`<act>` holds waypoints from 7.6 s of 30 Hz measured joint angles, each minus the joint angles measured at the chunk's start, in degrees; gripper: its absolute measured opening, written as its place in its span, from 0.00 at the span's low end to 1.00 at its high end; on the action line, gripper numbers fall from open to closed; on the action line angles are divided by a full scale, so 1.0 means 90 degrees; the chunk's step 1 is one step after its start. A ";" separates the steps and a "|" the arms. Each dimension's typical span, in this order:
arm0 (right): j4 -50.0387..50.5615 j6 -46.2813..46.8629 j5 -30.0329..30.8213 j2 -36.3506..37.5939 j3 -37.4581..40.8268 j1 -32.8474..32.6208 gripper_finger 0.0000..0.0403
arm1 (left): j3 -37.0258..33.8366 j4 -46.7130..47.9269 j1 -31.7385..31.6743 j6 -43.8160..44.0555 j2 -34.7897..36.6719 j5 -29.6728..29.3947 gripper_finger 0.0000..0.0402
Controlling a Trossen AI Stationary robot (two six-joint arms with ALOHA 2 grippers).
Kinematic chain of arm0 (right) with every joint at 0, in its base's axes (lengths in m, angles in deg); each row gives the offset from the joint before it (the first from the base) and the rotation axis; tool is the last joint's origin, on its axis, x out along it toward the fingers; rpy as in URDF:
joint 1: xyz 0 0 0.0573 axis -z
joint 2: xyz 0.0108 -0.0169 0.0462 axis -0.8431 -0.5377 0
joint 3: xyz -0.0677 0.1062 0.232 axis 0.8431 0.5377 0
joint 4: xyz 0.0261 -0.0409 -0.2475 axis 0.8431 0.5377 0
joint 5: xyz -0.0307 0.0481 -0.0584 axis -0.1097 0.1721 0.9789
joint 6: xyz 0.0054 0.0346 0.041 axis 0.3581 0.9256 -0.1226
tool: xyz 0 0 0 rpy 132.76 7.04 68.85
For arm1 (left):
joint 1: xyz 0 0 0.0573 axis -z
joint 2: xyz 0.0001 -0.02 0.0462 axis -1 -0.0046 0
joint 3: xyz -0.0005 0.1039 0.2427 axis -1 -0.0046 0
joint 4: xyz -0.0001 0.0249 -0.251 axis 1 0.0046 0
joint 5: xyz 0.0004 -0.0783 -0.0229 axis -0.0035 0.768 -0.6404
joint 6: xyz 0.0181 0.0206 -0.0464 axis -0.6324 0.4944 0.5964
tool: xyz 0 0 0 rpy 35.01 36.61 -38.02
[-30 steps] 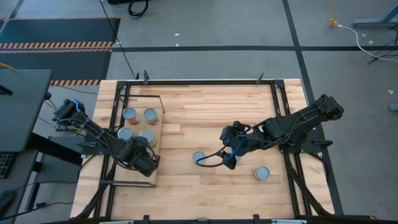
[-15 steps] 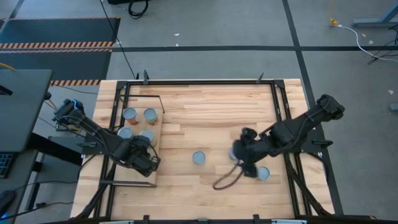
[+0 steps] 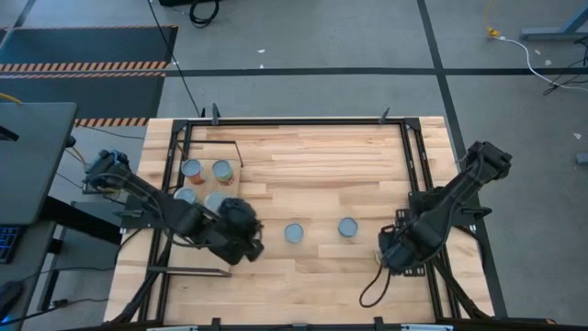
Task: Pick and place cans onto a shelf
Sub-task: Put the canned peaches on the shelf
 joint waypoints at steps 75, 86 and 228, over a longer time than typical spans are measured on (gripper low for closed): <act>-0.4805 0.1313 0.0927 0.0012 0.0514 0.1069 0.86 | 0.0226 -0.5580 -0.0982 -0.4021 -0.3411 0.1974 0.71; -0.4820 0.1330 0.1101 0.0012 0.0517 0.1071 0.86 | 0.0219 -0.6006 -0.1103 -0.3892 -0.3542 0.2096 0.94; -0.5677 0.1817 0.0803 0.0010 0.0509 0.1819 0.86 | -0.3728 0.2171 0.3494 0.1624 0.3483 0.2342 0.88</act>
